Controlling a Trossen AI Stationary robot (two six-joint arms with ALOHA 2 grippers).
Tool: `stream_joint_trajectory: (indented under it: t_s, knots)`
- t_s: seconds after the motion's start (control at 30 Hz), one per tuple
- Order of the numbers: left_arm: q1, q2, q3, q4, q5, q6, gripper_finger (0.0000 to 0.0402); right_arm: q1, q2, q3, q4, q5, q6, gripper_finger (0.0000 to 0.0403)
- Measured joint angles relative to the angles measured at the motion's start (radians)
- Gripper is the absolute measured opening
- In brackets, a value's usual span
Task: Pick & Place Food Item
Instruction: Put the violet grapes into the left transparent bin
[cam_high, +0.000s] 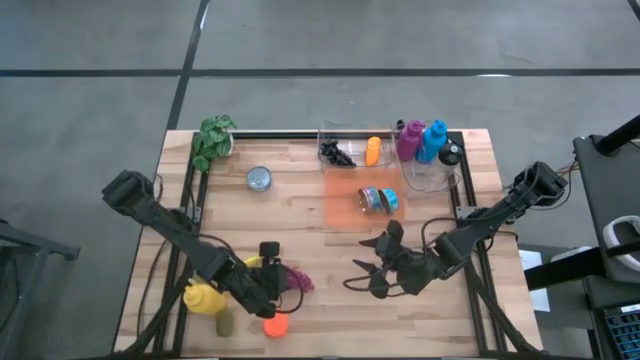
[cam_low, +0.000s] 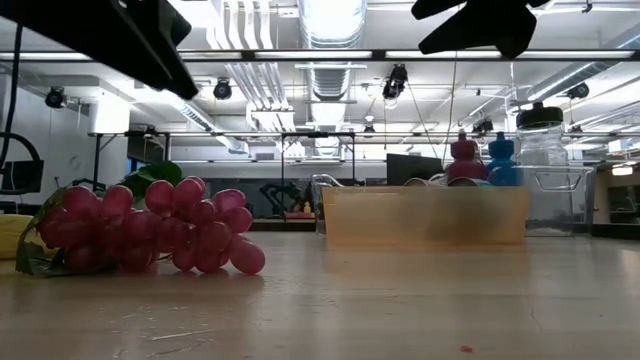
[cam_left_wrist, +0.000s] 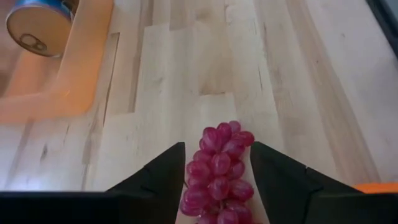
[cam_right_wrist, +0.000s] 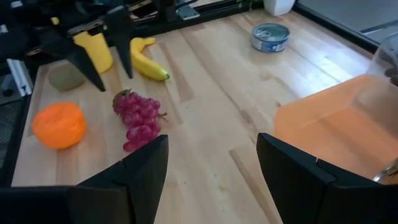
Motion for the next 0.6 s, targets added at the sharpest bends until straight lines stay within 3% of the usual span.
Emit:
stream_joint_trajectory:
  t_s: [0.43, 0.6]
  knots:
    - [0.089, 0.0, -0.164, 0.23, 0.065, -0.011, 0.0171, 0.0, 0.0, 0.0, 0.0, -0.056, -0.05, 0.0256]
    - [0.161, 0.0, -0.212, 0.283, 0.179, -0.049, 0.016, 0.0, 0.0, 0.0, 0.0, -0.07, -0.052, 0.0253]
